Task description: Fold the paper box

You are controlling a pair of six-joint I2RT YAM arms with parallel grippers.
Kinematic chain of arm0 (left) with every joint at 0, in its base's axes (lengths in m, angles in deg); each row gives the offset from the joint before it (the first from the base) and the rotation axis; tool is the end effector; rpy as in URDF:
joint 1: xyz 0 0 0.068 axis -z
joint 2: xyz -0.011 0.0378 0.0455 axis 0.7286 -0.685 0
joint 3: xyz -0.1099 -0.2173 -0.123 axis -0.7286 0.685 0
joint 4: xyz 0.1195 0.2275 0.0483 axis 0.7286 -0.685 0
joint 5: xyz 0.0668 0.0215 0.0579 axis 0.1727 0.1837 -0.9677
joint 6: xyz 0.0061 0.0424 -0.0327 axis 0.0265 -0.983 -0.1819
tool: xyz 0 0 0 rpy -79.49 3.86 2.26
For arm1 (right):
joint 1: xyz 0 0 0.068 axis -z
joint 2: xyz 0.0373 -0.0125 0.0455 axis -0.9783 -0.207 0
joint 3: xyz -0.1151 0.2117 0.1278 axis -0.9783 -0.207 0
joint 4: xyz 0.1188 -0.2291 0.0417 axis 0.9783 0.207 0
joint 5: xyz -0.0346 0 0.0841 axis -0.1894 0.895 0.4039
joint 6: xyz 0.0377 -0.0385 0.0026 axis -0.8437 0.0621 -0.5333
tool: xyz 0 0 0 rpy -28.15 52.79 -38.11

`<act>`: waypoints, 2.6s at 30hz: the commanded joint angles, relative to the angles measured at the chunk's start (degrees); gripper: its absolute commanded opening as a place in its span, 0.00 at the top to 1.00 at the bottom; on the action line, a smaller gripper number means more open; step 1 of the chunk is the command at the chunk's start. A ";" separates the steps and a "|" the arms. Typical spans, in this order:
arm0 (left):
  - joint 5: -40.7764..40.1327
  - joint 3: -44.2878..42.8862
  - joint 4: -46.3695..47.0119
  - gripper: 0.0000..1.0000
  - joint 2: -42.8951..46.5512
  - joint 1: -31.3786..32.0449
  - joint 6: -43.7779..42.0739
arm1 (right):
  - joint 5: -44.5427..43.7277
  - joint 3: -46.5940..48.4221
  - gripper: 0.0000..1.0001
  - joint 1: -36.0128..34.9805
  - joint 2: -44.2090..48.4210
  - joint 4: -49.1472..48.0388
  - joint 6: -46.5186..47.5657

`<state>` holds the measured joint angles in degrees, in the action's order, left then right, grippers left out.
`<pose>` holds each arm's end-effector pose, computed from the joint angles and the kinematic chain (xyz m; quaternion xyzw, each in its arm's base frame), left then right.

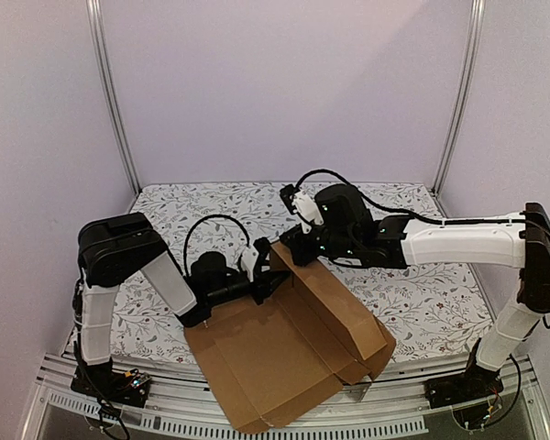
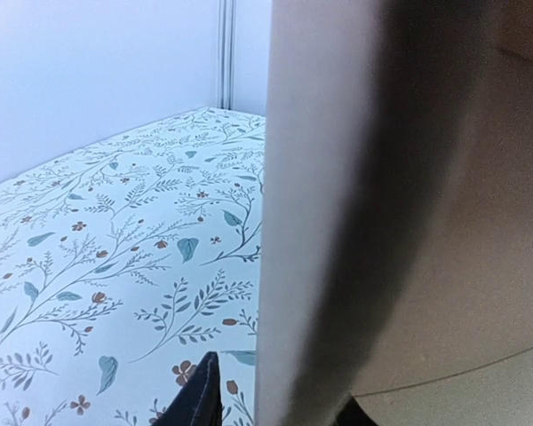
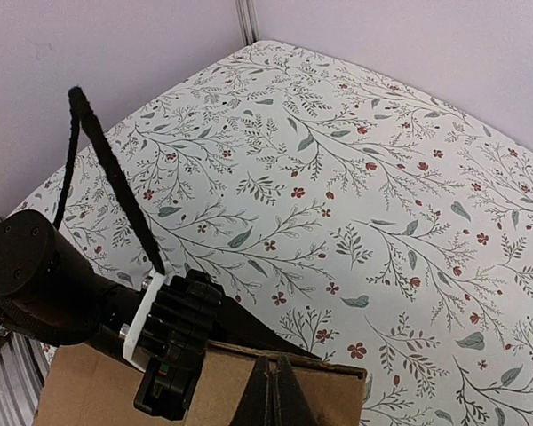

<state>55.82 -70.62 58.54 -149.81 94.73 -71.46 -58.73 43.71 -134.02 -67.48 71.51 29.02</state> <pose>0.2370 -0.2740 0.0917 0.3393 0.6606 -0.3631 0.5627 0.2203 0.3214 0.2604 -0.2992 0.8081 0.2585 0.4366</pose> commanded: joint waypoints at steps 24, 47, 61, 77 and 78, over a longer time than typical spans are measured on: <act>1.89 -4.12 8.28 1.00 -4.88 0.77 2.14 | -0.28 -3.02 1.00 -0.39 -0.32 6.88 -0.26; -10.84 -1.56 0.47 1.00 2.48 0.69 -1.47 | -3.57 -3.58 0.66 -0.45 9.14 11.88 0.72; -27.14 2.29 -2.34 1.00 7.63 0.73 -0.85 | -14.51 -7.28 0.24 -0.37 23.73 22.50 2.81; -47.52 4.56 -33.80 1.00 21.87 0.92 14.22 | -19.55 -11.97 0.14 0.54 31.53 27.17 -0.92; -47.88 4.59 -36.04 1.00 22.81 1.09 15.47 | -19.67 -11.92 0.20 0.62 31.37 26.82 -1.67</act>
<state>12.05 -66.59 33.10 -131.01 95.17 -62.39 -76.91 32.80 -133.84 -36.82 97.54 30.22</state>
